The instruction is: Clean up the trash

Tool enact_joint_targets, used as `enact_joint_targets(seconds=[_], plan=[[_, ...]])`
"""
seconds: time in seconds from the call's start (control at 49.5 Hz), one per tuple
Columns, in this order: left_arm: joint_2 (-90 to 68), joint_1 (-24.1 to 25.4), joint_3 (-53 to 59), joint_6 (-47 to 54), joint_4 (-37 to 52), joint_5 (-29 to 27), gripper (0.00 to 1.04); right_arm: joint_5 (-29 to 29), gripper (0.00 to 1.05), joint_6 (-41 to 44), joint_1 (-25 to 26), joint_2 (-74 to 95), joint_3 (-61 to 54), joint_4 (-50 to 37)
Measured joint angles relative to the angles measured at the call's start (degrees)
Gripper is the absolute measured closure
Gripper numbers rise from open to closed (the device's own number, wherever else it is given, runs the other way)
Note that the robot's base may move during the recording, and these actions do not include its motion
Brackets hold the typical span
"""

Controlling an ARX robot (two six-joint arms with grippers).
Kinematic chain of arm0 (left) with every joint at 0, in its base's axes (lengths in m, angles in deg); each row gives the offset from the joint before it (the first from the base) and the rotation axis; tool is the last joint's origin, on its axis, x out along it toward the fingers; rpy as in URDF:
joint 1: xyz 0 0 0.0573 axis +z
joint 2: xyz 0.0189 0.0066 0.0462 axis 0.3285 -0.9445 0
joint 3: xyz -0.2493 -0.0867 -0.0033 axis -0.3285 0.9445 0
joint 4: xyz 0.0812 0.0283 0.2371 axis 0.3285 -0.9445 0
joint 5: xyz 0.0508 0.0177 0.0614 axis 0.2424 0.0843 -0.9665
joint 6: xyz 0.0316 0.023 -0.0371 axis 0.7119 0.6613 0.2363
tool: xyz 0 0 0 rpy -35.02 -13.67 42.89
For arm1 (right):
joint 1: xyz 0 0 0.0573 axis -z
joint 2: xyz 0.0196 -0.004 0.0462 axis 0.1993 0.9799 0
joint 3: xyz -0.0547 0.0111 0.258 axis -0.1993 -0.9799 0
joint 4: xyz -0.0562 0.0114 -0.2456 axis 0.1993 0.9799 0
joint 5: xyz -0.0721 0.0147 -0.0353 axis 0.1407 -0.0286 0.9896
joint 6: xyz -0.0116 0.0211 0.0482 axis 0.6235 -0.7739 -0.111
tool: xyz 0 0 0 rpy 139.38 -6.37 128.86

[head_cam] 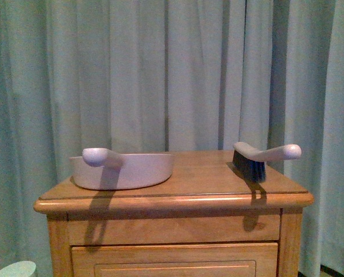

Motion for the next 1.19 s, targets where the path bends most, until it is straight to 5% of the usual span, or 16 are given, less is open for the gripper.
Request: enact_joint_targets(seconds=[0.687, 0.809, 0.89, 1.193], plan=[[0.0, 0.0, 0.0, 0.0, 0.0, 0.0, 0.08, 0.0, 0.07, 0.0, 0.0, 0.0, 0.0, 0.0], [-9.3, 2.5, -5.3, -5.1, -12.9, 11.6, 0.08, -0.2, 0.07, 0.0, 0.0, 0.0, 0.0, 0.0], [-17.2, 2.0, -7.4, -6.0, -12.9, 12.9, 0.08, -0.1, 0.07, 0.0, 0.0, 0.0, 0.0, 0.0], [-54.9, -9.6, -39.7, -0.3, -12.0, 0.5, 0.08, -0.1, 0.07, 0.0, 0.0, 0.0, 0.0, 0.0]])
